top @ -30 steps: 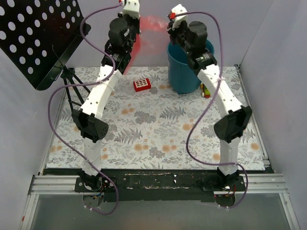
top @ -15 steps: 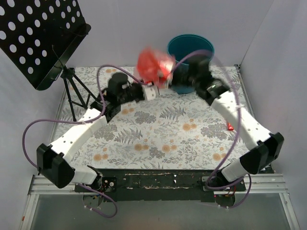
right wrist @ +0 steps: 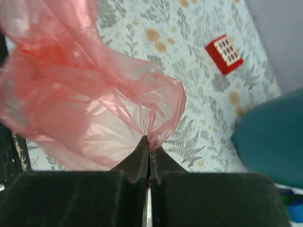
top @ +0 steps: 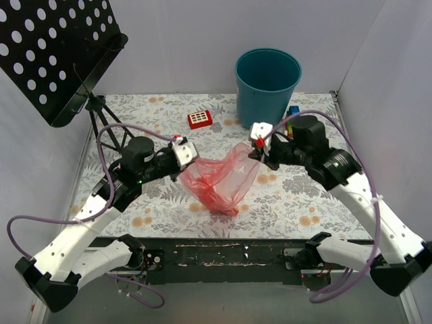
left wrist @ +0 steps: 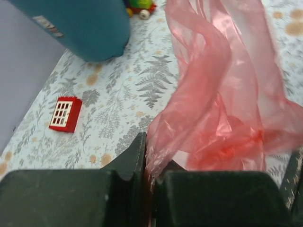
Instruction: Put the trash bags into the trash bin
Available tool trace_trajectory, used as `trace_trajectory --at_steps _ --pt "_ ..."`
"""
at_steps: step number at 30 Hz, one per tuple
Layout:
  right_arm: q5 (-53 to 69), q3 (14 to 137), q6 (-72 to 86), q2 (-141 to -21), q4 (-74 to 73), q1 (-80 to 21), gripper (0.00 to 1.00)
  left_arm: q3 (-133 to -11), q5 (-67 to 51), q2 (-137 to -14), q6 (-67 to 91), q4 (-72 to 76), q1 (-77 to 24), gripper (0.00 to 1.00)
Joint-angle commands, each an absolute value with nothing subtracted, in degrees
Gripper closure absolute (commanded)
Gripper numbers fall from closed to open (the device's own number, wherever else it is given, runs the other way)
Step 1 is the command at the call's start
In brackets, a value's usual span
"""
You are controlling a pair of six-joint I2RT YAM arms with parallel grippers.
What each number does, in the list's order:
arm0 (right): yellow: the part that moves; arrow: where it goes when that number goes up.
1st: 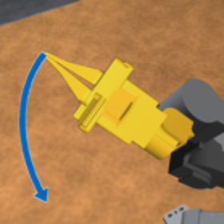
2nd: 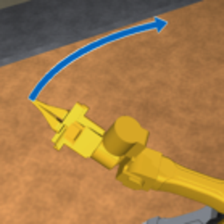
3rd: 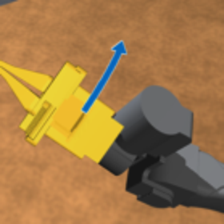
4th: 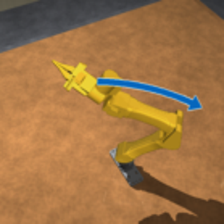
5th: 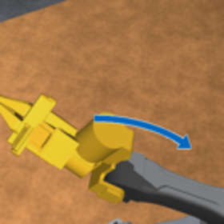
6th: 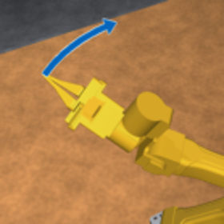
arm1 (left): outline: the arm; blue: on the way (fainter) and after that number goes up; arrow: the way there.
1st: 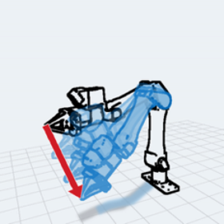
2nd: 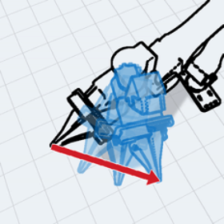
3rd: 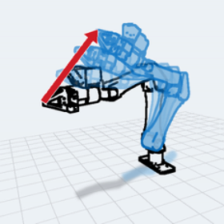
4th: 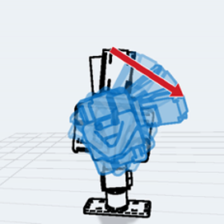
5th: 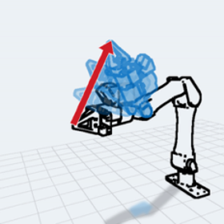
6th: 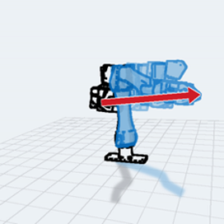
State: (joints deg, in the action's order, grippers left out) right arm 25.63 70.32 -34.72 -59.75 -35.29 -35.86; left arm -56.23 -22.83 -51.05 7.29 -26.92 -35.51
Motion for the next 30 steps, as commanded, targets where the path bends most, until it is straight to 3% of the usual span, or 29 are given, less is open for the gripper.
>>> trace_trajectory --at_steps 1,2,3,5,8,14,20,26,30 --pt "18.6 72.4 -19.9 -69.1 -29.8 -33.8 0.99 -61.7 -7.6 -59.7 22.6 -23.6 -35.5 1.0" --pt "16.9 73.8 -18.2 -70.6 -29.1 -33.7 0.95 -63.5 -4.0 -61.3 26.2 -23.4 -35.5 1.0" --pt "14.0 75.3 -15.7 -72.3 -28.7 -33.7 0.81 -65.7 -0.9 -63.3 30.1 -23.0 -35.4 1.0" --pt "9.8 78.3 -10.2 -75.4 -29.8 -32.6 0.61 -69.5 3.4 -65.6 35.6 -22.2 -35.4 1.0" --pt "12.5 79.7 -2.7 -77.9 -30.9 -28.8 0.46 -73.4 6.7 -66.7 40.0 -19.2 -34.8 1.0" --pt "28.4 75.1 5.7 -77.1 -24.2 -20.9 0.41 -82.6 13.1 -71.1 42.4 -17.2 -34.1 1.0" --pt "41.2 69.6 9.7 -74.4 -5.3 -18.5 0.39 -93.9 13.4 -76.8 43.9 -18.9 -33.7 1.0" --pt "43.8 72.5 16.9 -76.7 7.8 -18.5 0.39 -106.6 13.2 -83.9 43.5 -21.5 -33.5 1.0" --pt "36.9 78.1 15.7 -77.4 8.3 -18.5 0.42 -108.5 10.8 -86.0 43.0 -23.2 -33.5 1.0"
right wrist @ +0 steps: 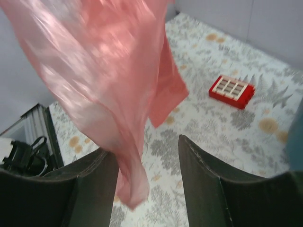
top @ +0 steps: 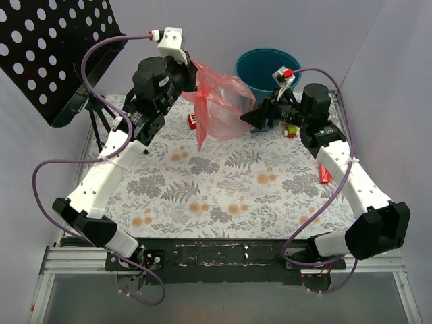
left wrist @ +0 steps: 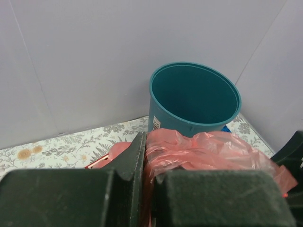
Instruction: Put the trash bags into the trash bin
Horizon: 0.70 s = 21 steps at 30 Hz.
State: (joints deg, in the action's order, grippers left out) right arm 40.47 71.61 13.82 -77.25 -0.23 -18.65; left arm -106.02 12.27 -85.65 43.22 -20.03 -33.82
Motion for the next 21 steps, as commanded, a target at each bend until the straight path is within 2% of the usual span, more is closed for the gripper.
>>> trace_trajectory --at_steps 1,5,11,21 --pt "34.2 78.3 14.5 -76.9 8.4 -18.5 0.42 -108.5 9.7 -86.1 42.5 -23.3 -33.5 1.0" --pt "26.1 75.9 12.0 -73.4 9.1 -17.5 0.41 -110.9 16.4 -89.1 42.6 -20.4 -33.4 1.0" --pt "25.4 73.0 12.9 -69.1 5.9 -16.9 0.38 -121.2 27.8 -96.0 46.8 -19.0 -32.1 1.0" --pt "24.3 75.1 22.2 -75.0 6.1 -17.0 0.36 -128.6 26.9 -99.5 52.1 -21.3 -32.1 1.0"
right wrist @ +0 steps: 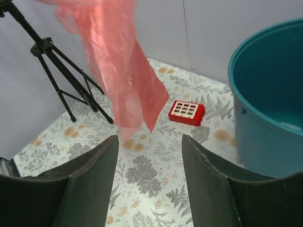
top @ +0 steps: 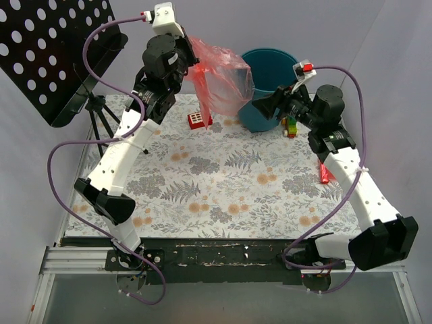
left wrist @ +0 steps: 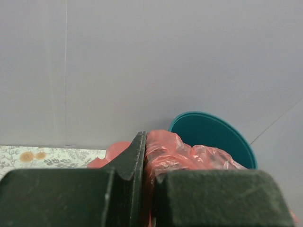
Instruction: Put the trash bags into the trash bin
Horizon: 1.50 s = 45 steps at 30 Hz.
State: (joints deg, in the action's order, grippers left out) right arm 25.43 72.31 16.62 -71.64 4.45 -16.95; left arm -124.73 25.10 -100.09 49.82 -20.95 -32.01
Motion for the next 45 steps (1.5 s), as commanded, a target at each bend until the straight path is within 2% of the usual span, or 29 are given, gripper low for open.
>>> trace_trajectory --at_steps 1,10,15,26,38,45 --pt "25.0 75.5 23.3 -76.0 6.8 -17.0 0.36 -129.3 27.2 -99.6 51.9 -21.2 -32.1 1.0" --pt "28.7 74.1 25.9 -78.1 14.6 -19.1 0.36 -133.4 29.0 -102.1 50.5 -19.0 -32.1 1.0" --pt "33.2 77.3 27.9 -81.5 18.7 -20.3 0.36 -134.1 29.4 -102.7 50.3 -18.4 -32.2 1.0" --pt "34.7 76.6 26.1 -80.4 16.7 -21.4 0.36 -135.8 33.9 -104.6 48.4 -14.1 -32.2 1.0" --pt "30.2 80.3 26.5 -83.6 18.7 -26.3 0.35 -136.2 36.2 -104.9 47.3 -12.0 -33.2 1.0" --pt "12.7 85.4 28.2 -87.4 11.4 -29.3 0.36 -137.0 36.8 -104.8 45.7 -10.7 -33.8 1.0"
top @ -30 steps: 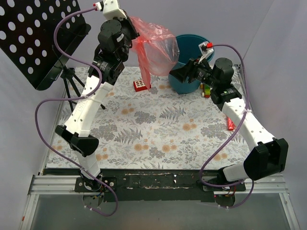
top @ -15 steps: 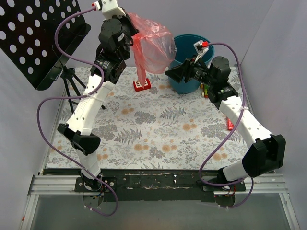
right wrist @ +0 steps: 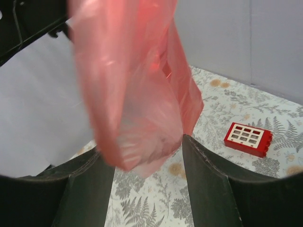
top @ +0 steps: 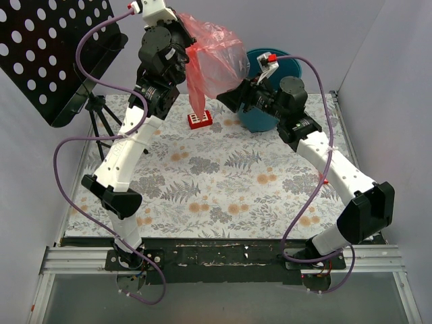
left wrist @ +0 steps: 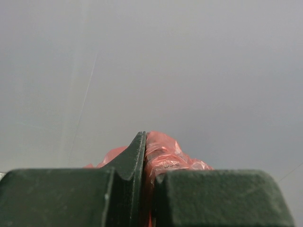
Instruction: Put the trash bags into the trash bin
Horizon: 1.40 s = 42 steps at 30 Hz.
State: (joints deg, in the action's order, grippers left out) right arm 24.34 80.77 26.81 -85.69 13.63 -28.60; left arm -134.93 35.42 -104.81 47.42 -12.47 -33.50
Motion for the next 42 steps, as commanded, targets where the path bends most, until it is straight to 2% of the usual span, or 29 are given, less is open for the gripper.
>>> trace_trajectory --at_steps 1,4,7,9,12,14,16,18,21,24,27,30,35,37,39,42 --pt "12.1 86.1 28.6 -88.1 11.6 -29.3 0.37 -137.0 36.9 -104.7 45.6 -10.6 -33.8 1.0" --pt "11.6 88.2 28.4 -89.4 12.7 -29.4 0.4 -136.3 37.0 -104.1 45.5 -10.9 -33.7 1.0" --pt "8.2 88.8 26.6 -90.2 12.3 -29.6 0.49 -134.5 37.1 -102.9 45.5 -11.2 -33.7 1.0" --pt "6.2 88.2 24.9 -90.5 11.3 -29.4 0.64 -132.9 37.0 -101.9 46.1 -11.7 -33.7 1.0" --pt "10.0 85.2 20.1 -89.6 13.0 -29.0 0.87 -127.9 36.0 -99.2 46.3 -12.6 -33.3 1.0" --pt "14.7 82.1 15.0 -87.6 14.2 -28.7 0.95 -121.8 34.3 -95.9 46.8 -14.8 -32.4 1.0" --pt "18.2 81.0 8.5 -85.1 10.8 -28.7 0.99 -110.0 31.9 -90.6 46.6 -18.1 -32.0 1.0" --pt "20.2 80.9 1.2 -82.5 2.2 -28.7 0.99 -99.5 28.4 -84.2 46.8 -21.3 -31.8 1.0" --pt "21.3 83.0 -6.5 -79.9 -18.5 -28.6 0.99 -86.9 20.7 -75.1 47.0 -25.4 -31.8 1.0" --pt "25.8 84.4 -12.1 -78.4 -35.3 -28.5 0.99 -81.5 16.1 -71.1 48.6 -31.3 -31.8 1.0" --pt "31.4 86.1 -14.1 -79.1 -49.0 -28.5 0.99 -81.1 11.2 -69.8 51.1 -37.9 -31.6 1.0" --pt "32.1 84.7 -10.7 -80.9 -54.0 -28.1 0.99 -79.1 4.1 -70.8 53.4 -42.9 -31.7 1.0" --pt "32.3 83.0 -0.5 -88.2 -49.2 -23.3 0.99 -70.3 0.0 -73.4 56.3 -39.4 -31.0 1.0" --pt "32.1 88.1 1.9 -96.0 -49.0 -21.5 0.99 -72.3 1.0 -78.2 55.7 -40.2 -30.3 1.0" --pt "31.3 98.2 0.4 -104.1 -50.9 -20.1 0.99 -79.8 1.7 -86.7 54.6 -43.2 -27.7 1.0" --pt "27.7 129.4 -3.5 -119.2 -57.5 -20.0 0.99 -99.7 1.1 -99.5 53.0 -49.6 -24.8 1.0"
